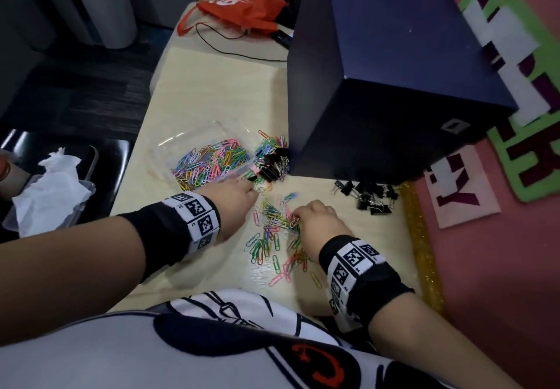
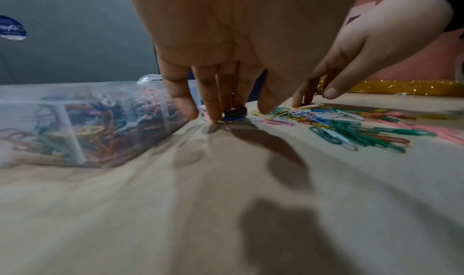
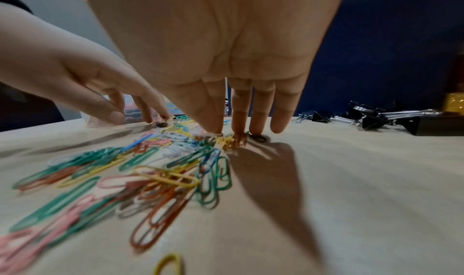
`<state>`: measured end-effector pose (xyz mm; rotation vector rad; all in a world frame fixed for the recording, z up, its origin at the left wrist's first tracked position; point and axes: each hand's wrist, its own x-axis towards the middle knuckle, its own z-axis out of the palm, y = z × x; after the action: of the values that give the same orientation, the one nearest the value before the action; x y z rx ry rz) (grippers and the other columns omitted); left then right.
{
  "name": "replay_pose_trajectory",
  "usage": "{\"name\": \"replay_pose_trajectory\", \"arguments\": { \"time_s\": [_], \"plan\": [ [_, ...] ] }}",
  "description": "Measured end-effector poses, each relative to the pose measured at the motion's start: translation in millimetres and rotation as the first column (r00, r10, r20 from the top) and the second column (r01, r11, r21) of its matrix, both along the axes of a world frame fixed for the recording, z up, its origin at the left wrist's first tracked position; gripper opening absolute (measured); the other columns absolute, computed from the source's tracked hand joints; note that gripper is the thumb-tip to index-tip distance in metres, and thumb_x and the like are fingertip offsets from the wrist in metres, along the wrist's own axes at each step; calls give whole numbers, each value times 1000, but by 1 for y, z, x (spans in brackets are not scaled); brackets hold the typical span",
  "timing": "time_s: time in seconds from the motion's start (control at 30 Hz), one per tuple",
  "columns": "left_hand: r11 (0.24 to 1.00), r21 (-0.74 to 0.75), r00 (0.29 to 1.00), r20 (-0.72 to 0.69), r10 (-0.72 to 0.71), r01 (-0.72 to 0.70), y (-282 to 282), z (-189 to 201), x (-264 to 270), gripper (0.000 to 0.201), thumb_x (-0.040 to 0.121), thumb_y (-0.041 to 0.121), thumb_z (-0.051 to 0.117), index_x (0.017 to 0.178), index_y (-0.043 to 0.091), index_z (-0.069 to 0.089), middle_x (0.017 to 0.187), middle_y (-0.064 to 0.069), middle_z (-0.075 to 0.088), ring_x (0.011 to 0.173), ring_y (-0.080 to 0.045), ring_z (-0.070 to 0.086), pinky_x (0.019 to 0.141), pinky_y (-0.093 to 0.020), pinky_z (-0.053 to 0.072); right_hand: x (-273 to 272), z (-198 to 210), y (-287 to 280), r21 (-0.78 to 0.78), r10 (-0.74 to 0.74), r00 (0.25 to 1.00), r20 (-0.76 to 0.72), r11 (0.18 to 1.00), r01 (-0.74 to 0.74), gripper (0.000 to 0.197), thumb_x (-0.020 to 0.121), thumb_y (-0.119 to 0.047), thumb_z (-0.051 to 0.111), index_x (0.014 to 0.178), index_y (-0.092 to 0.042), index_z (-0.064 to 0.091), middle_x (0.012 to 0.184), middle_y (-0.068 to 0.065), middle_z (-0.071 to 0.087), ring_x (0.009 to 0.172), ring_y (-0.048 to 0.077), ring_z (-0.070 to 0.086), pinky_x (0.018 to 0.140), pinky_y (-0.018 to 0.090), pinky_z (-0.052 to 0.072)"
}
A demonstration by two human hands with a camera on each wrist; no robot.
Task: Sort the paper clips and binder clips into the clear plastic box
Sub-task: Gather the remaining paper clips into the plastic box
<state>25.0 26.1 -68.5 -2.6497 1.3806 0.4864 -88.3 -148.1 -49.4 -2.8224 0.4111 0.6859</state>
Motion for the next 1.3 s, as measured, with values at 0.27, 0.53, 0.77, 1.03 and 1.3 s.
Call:
{"name": "replay_pose_trajectory", "arguments": {
  "time_s": [0.27,0.53,0.77,1.03,1.3],
  "plan": [
    [995,85,997,-62,55,-49,-11,12,-10,29,88,22,61,115,19,52,105,-2,53,95,-23,56,75,-35,51,12,2,-17,87,42,997,57,995,-47,57,84,0,42,138,-20,41,141,3,37,129,24,36,105,34,35],
    [992,-57,979,-177,97,-109,-14,21,-14,26,96,32,47,116,17,52,116,-4,53,107,-23,52,88,-32,42,21,-3,-7,110,248,964,96,960,-258,46,89,-16,50,133,-26,46,137,-2,44,126,23,37,105,37,34],
    [924,-316,906,-417,70,-217,-36,35,-16,22,90,25,61,109,16,56,88,9,53,80,-10,50,69,-19,33,15,2,-25,257,118,953,281,947,-193,36,88,-28,60,124,-22,57,121,0,54,114,20,50,96,29,42],
    [915,-319,942,-299,150,-247,-58,33,-17,31,90,31,57,119,23,49,117,3,56,105,-19,56,89,-34,47,3,3,-52,36,11,952,305,999,-23,30,95,-37,45,101,-12,61,99,5,57,93,25,56,77,34,46],
    [989,-26,988,-37,147,-148,-44,24,-14,55,93,29,48,144,21,30,147,-3,33,132,-27,37,109,-50,31,3,4,-66,-82,-276,904,326,945,318,39,91,-36,51,126,-19,49,127,7,45,116,26,42,95,38,38]
  ]
}}
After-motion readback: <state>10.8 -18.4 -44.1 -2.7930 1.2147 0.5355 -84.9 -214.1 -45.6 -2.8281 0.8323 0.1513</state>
